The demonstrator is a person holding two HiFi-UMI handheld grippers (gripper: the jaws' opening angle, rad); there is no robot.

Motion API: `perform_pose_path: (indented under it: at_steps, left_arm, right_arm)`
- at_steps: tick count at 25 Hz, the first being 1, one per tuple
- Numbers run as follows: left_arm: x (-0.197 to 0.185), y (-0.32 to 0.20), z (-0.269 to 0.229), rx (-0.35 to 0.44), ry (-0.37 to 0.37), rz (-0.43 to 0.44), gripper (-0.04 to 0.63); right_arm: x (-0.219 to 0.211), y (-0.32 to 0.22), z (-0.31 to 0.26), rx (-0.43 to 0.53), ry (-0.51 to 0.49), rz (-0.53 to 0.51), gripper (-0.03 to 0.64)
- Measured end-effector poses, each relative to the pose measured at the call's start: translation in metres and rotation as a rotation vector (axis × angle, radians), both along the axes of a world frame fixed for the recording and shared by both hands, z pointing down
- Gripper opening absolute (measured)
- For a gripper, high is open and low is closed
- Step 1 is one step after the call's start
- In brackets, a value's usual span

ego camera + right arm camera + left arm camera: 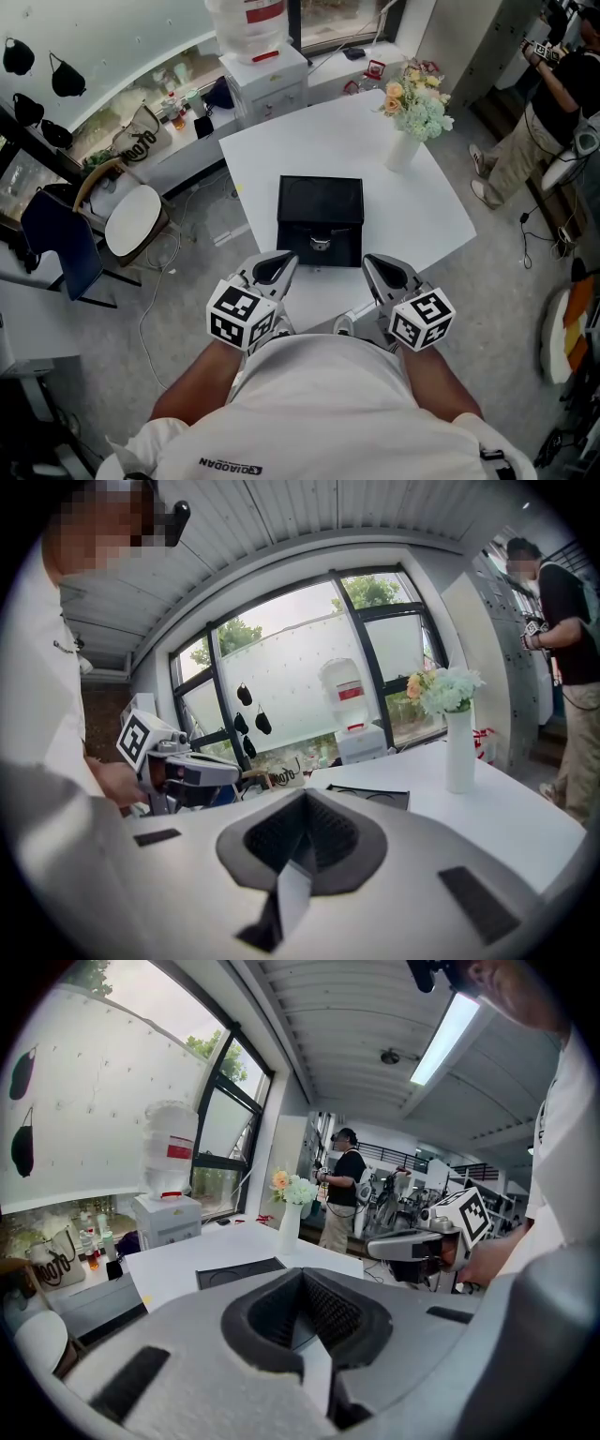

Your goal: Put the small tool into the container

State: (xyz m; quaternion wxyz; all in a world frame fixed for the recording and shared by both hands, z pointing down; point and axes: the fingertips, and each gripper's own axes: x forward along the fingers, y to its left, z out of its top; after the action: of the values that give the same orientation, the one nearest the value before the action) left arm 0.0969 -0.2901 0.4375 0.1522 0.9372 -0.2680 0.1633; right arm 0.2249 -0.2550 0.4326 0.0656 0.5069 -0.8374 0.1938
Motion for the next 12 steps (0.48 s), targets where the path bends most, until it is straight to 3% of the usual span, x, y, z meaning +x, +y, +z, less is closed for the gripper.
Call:
perform_pose_path:
  at_steps: [12]
  left_arm:
    - [-0.0022, 0.0025, 0.0012, -0.003, -0.003, -0.008, 0.009]
  right_arm:
    - [-0.0019, 0.0034, 0.0035, -0.009, -0.005, -0.005, 0.005]
